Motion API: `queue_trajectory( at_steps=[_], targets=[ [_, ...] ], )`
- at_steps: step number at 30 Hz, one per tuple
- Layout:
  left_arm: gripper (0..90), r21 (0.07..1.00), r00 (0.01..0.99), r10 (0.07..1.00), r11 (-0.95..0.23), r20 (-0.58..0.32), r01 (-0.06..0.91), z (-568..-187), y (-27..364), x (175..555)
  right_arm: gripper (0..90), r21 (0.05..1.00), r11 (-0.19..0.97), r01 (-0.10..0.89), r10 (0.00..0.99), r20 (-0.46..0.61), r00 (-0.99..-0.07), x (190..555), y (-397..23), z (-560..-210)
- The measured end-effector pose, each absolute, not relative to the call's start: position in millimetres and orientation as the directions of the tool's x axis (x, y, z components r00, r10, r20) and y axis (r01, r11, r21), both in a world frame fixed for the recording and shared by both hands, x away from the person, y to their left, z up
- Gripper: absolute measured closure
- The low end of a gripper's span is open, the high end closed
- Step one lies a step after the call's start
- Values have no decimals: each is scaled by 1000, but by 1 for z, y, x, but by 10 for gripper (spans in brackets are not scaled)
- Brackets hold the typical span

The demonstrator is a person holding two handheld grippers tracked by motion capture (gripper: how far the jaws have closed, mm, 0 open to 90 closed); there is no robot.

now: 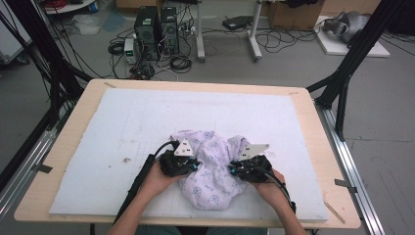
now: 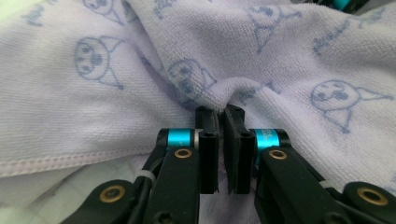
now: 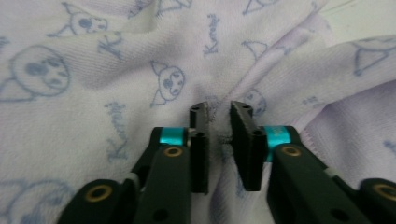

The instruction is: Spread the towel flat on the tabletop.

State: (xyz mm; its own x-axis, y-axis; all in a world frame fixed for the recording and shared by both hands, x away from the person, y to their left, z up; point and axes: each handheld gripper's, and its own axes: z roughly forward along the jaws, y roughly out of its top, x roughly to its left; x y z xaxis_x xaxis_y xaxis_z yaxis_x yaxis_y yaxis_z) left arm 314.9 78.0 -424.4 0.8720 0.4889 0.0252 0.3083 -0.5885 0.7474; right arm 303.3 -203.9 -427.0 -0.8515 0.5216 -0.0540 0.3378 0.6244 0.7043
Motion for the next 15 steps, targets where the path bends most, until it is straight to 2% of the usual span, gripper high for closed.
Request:
queue_trajectory(
  at_steps=[4,9,15],
  targets=[
    [858,777,864,502,-558,36,291,-410,101,306,814,735,601,313,506,-46,-861,296,-206,-418],
    [861,813,852,522,-517,50,269,-387,136,285,815,785,562,262,438,-13,-899,280,-196,-397],
    [861,810,865,497,-536,74,238,-375,156,252,815,800,561,215,371,-10,-929,250,-185,-386]
  ],
)
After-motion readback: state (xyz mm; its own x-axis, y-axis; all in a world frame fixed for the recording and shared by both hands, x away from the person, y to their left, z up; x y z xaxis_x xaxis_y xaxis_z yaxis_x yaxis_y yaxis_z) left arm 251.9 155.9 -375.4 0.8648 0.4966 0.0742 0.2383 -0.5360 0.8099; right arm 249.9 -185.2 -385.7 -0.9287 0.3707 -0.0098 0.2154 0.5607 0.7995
